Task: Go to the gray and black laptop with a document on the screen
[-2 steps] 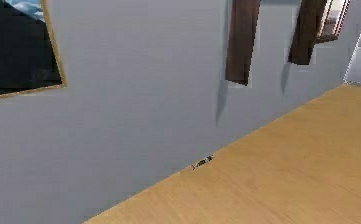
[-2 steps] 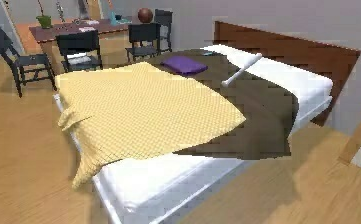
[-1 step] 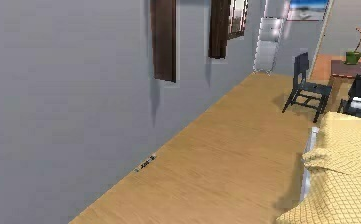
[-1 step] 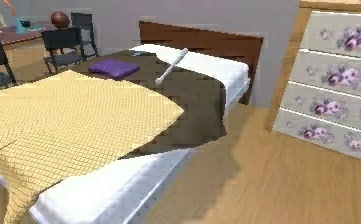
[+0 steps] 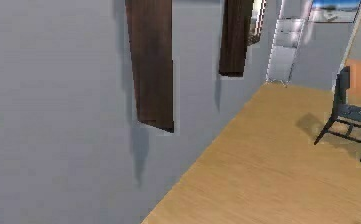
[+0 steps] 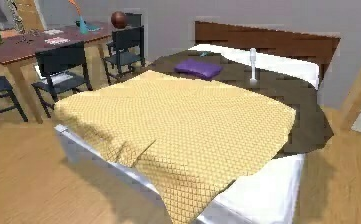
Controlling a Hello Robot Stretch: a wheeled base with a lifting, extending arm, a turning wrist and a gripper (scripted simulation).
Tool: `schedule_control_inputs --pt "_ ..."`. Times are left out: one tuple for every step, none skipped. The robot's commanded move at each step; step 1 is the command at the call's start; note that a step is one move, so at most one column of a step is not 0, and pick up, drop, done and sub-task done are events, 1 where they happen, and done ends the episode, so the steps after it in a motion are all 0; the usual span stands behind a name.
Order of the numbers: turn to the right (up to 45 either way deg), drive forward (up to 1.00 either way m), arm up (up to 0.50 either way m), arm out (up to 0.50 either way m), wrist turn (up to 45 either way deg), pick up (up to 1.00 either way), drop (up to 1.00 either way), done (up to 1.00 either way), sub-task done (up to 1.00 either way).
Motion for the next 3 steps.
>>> schedule_control_inputs --pt "45.0 0.0 0.0 0.0 0.0 0.0 0.0 0.0 0.0" --pt "0.0 1.0 0.0 0.0 0.0 0.0 0.0 0.0 0.0" --pt "0.0 0.7 0.0 0.0 0.0 0.0 0.0 0.0 0.0"
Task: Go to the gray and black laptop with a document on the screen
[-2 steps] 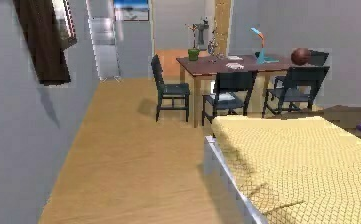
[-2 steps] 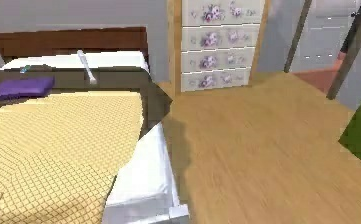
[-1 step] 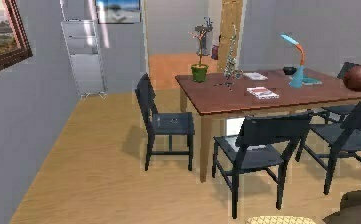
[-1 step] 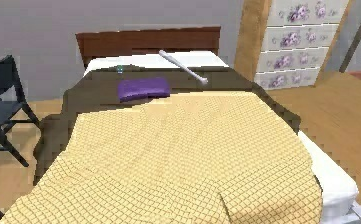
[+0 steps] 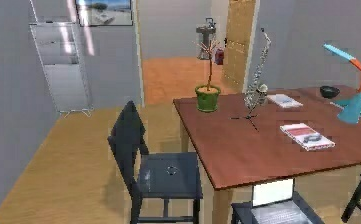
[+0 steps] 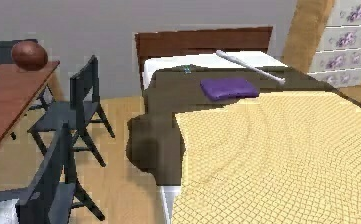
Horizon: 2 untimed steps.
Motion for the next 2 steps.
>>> schedule_control_inputs --pt "33.0 0.0 0.0 0.0 0.0 0.0 0.0 0.0 0.0" --pt "0.0 0.0 0.0 0.0 0.0 0.0 0.0 1.0 0.0"
